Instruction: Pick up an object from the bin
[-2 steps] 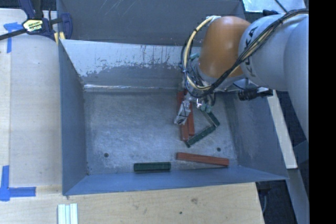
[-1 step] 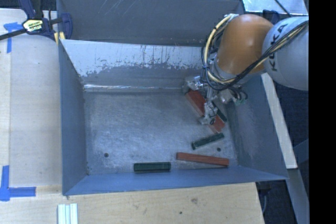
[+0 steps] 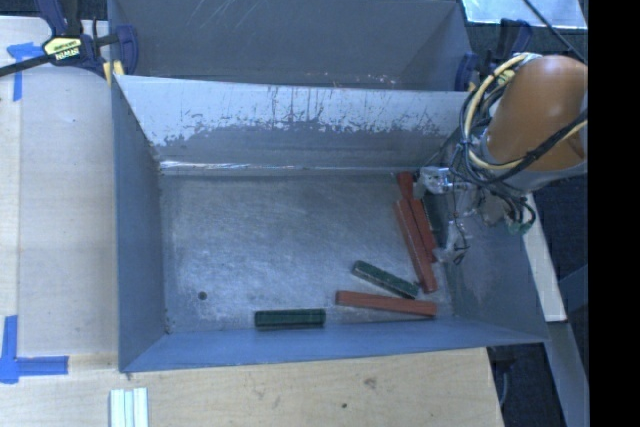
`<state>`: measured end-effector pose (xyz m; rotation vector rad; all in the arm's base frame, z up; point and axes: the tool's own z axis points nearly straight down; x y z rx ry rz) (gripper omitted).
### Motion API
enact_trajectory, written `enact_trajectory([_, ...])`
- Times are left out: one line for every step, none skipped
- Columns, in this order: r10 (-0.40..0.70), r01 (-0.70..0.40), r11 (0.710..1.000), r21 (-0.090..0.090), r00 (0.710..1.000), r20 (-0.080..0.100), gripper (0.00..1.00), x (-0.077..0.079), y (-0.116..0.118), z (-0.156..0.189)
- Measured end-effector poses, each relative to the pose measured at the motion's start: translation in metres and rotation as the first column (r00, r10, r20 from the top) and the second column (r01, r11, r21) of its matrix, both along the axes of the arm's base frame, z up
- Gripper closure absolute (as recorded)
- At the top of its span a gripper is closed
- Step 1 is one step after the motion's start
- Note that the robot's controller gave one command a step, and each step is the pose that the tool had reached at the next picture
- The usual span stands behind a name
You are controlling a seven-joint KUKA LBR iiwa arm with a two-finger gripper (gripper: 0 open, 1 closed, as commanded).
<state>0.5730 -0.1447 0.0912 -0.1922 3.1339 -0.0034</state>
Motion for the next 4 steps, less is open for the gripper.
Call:
enact_trajectory([0.09,-0.09,0.996,0.001,0.996,0.005,0.0,0.017,0.029,0.02])
enact_trajectory([0.711,-0.711,0.703,0.004,0.703,0.002,0.0,0.04,0.02,-0.019])
enact_trajectory([0.71,-0.71,0.704,0.001,0.704,0.012,1.0,0.043,0.022,-0.017])
enact_trajectory([0.709,-0.709,0.705,0.002,0.705,0.006,0.0,0.041,0.019,-0.018])
